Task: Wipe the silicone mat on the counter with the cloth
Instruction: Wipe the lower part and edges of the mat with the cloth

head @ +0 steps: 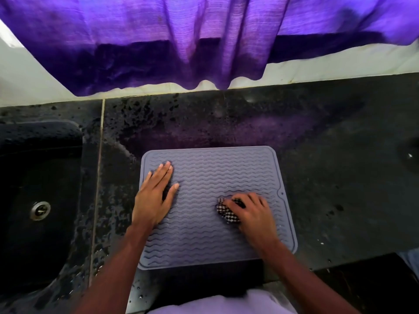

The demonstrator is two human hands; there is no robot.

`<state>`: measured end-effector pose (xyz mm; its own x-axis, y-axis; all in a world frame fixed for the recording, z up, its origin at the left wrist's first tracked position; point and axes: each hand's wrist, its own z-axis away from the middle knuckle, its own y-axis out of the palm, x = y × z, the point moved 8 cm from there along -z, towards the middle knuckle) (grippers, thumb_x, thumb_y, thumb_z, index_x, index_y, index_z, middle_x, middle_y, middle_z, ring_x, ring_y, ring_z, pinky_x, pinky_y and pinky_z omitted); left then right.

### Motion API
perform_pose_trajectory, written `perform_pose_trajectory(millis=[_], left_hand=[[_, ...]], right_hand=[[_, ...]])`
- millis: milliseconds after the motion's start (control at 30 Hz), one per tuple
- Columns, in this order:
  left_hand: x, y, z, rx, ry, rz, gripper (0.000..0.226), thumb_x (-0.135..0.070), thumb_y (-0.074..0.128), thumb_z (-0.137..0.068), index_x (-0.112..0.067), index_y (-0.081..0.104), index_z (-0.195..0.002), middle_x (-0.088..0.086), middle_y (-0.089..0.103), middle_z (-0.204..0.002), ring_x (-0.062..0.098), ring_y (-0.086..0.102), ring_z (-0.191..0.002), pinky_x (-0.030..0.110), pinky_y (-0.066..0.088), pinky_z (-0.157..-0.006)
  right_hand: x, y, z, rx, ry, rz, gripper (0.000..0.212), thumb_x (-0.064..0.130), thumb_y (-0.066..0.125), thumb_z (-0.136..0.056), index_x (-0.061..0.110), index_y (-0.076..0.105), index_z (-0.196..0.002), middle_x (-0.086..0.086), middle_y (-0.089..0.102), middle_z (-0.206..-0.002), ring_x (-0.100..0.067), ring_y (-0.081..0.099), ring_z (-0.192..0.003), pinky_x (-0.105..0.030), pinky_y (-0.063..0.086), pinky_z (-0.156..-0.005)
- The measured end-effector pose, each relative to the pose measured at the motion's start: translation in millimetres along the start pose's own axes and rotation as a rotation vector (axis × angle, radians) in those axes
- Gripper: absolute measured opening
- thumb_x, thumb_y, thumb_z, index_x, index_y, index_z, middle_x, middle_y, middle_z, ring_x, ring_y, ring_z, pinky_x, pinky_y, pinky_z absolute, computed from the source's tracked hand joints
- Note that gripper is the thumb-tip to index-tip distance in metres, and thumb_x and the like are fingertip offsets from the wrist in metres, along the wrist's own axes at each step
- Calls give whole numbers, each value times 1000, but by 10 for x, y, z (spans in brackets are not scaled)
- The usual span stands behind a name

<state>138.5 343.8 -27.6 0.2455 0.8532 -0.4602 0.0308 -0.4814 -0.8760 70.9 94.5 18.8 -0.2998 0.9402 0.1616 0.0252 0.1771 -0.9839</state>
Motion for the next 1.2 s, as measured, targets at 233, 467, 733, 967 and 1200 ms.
perform_pose_trajectory(millis=[233,467,733,967,1200], left_hand=[[-25,-46,-3,-47,-13,21,60,-52,39,-104,-17,46,-152,-6,39,-160,9,31,-150,39,27,-124],[-50,-58,6,-66,-34,37,62,-55,37,-104,-14,50,-149,-3,42,-159,11,34,-149,40,28,-124],[-309,62,283,-87,-58,-43,59,-47,33,-106,-10,49,-149,4,40,-159,19,33,-149,43,23,-124],[-250,70,282,-46,-70,-75,57,-44,31,-106,-14,46,-152,-1,35,-161,17,30,-151,37,20,-124],[-267,55,282,-53,-90,-71,55,-41,33,-105,-14,46,-151,1,38,-160,19,33,-150,45,25,-123]], right_hand=[[-816,-286,341,-50,131,106,63,2,69,-54,25,66,-113,0,64,-107,-30,56,-88,-38,43,-69],[-1015,-388,412,-26,313,19,69,-5,72,-49,23,69,-111,0,65,-108,-31,55,-89,-38,44,-67],[244,-55,85,21,-33,-107,59,6,72,-58,31,67,-111,5,63,-105,-24,56,-93,-34,36,-74],[-68,-103,298,-71,-87,69,34,17,49,-83,28,63,-111,3,63,-105,-24,58,-91,-36,41,-72],[-982,-378,611,-15,2,193,42,17,62,-70,28,66,-111,4,65,-106,-27,56,-87,-36,39,-68]])
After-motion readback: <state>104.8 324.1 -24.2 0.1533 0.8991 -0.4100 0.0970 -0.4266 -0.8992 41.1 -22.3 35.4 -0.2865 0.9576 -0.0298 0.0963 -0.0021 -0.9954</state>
